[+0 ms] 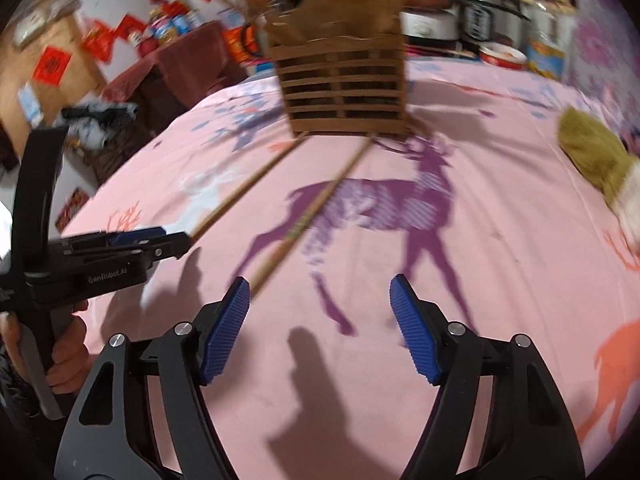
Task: Organize utensils
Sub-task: 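Lower both open tools over one loose chopstick each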
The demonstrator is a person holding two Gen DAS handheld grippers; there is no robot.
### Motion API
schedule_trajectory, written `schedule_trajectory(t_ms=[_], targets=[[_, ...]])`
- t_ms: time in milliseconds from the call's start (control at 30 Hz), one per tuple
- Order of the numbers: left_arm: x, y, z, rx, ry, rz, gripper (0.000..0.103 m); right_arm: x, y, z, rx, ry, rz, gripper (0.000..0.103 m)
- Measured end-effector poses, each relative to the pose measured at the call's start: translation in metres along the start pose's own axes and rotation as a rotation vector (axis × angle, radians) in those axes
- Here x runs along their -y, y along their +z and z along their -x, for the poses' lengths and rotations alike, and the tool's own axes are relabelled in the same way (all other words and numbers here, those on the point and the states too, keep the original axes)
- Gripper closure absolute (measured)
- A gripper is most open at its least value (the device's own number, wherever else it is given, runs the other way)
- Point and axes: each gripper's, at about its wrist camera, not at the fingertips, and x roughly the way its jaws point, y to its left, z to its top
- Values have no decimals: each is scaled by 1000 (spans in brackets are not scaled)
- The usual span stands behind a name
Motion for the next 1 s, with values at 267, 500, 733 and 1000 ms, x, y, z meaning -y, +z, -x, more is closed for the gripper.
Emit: schedule_trajectory(t_ms=[267, 500, 733, 1000], targets=[[-10, 3, 3, 0, -24, 60, 54, -31, 3, -31, -84, -44, 109, 55], [-5, -1, 2, -2, 4, 28, 52, 15, -7, -11, -75, -63, 36, 82], [3, -2, 2, 5, 14, -11, 52, 53, -14, 11, -40, 5, -68, 71], [1, -1, 6, 12, -17, 5, 52, 41, -12, 14, -5, -35, -4, 71]])
